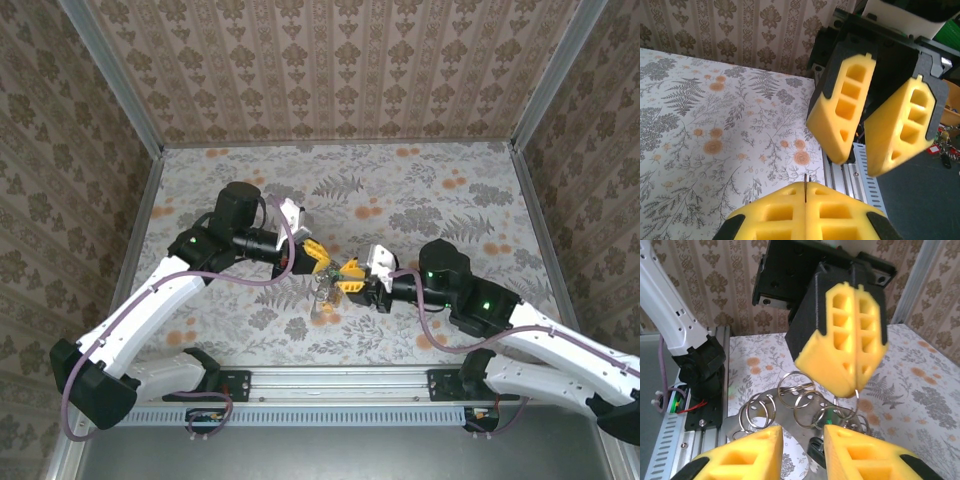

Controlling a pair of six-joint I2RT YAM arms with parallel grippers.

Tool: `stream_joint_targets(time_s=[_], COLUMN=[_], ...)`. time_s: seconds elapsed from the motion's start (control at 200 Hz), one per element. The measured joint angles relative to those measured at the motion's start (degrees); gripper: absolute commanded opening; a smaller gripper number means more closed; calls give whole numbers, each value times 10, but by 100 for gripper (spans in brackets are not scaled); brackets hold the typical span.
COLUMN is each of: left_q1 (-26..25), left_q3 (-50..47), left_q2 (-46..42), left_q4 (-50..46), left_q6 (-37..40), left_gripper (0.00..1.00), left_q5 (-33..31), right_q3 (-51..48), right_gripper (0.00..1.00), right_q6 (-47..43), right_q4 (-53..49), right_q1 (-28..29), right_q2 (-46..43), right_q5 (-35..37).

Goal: Put the keys on the keyring

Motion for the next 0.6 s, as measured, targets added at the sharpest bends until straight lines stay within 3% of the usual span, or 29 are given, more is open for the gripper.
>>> stream_joint_targets(time_s=[0.6], left_q1=[-40], left_q3=[0], left_q2=[-28], left_q4=[-12], left_q6=[12], left_gripper=[0], left_q5=[-20], right_q3=[0], right_gripper=[25], right_q6=[46], right_q4=[33], right_q1=[-24], right_q2=[21], right_q5=[-54])
